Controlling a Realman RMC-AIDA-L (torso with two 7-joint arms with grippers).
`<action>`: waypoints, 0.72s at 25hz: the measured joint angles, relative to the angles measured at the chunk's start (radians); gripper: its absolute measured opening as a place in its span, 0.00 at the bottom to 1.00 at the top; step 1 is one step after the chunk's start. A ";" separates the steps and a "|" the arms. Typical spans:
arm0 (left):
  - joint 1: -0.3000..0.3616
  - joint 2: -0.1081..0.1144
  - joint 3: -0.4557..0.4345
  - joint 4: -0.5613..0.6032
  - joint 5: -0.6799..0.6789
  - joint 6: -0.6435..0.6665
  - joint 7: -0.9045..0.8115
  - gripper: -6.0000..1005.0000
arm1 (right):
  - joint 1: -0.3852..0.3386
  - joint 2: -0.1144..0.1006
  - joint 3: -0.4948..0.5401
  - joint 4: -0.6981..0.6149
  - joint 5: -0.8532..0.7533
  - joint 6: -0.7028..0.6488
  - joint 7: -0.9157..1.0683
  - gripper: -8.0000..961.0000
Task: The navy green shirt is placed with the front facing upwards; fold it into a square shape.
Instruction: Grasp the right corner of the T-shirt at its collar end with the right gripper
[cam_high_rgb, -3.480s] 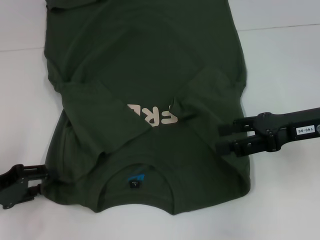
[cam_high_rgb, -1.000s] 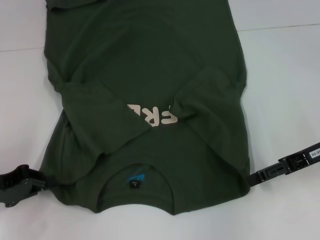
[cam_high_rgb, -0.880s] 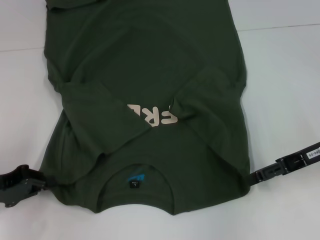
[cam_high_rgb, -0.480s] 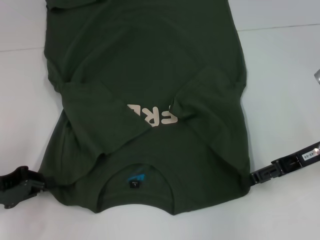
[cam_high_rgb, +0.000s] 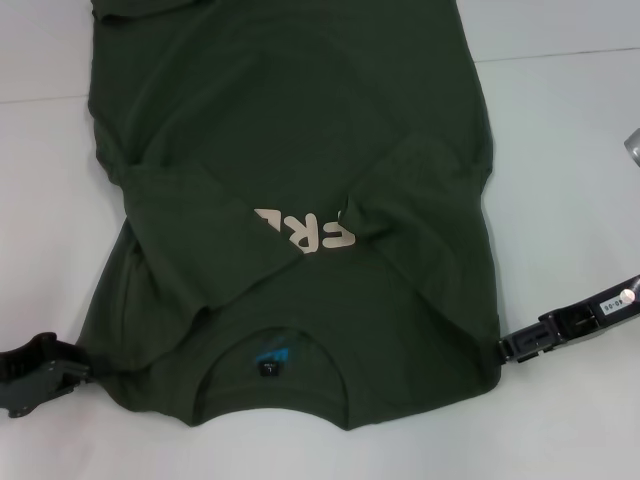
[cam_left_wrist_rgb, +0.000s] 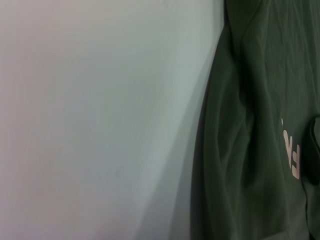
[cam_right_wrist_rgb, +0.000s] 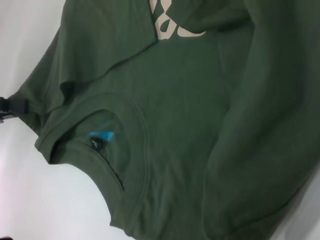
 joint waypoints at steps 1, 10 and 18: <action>0.000 0.000 0.000 0.000 0.000 0.000 0.000 0.03 | 0.001 0.000 0.000 0.000 0.000 0.000 0.003 0.96; 0.002 0.000 0.000 0.000 0.000 -0.002 0.000 0.03 | 0.008 0.004 -0.005 0.002 0.000 0.008 0.044 0.96; 0.001 0.001 0.000 0.000 0.000 -0.004 0.003 0.03 | 0.014 0.005 -0.006 0.002 -0.001 0.012 0.103 0.96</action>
